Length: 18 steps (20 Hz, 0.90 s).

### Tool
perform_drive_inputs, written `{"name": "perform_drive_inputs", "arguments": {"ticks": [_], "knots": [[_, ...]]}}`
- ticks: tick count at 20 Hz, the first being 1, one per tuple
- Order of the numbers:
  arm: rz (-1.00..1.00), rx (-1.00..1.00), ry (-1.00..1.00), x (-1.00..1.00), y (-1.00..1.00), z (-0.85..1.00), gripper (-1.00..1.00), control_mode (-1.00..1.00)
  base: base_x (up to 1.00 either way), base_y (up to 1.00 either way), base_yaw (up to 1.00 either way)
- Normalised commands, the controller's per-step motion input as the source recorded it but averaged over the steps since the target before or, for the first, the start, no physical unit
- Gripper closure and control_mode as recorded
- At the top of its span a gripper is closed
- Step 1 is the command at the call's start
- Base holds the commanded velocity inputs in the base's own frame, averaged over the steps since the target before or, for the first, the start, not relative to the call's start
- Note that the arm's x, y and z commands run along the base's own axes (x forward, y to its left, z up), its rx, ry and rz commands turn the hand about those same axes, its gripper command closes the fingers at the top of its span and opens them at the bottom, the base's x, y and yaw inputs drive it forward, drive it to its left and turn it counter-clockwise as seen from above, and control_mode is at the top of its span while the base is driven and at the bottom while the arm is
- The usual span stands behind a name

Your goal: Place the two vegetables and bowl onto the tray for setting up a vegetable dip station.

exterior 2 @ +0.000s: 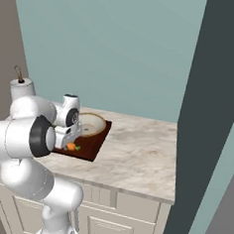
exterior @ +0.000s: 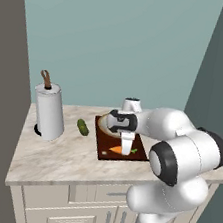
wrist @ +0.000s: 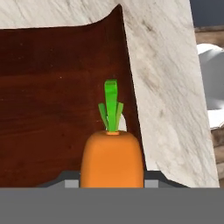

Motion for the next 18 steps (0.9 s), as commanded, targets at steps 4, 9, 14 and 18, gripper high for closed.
{"name": "perform_drive_inputs", "arguments": {"ticks": [4, 9, 14, 18], "knots": [[0.0, 0.0, 0.0, 0.01, 0.0, -0.06, 1.0, -1.0, 0.0, 0.0, 0.0], [0.0, 0.0, -0.01, 0.02, 0.0, -0.05, 1.0, -1.0, 0.0, 0.0, 0.0], [0.0, 0.0, -0.01, 0.08, 0.0, -0.05, 1.0, -1.0, 0.0, 0.0, 0.0], [0.0, 0.0, -0.01, 0.07, 0.0, -0.06, 1.0, -1.0, 0.0, 0.0, 0.0]]}}
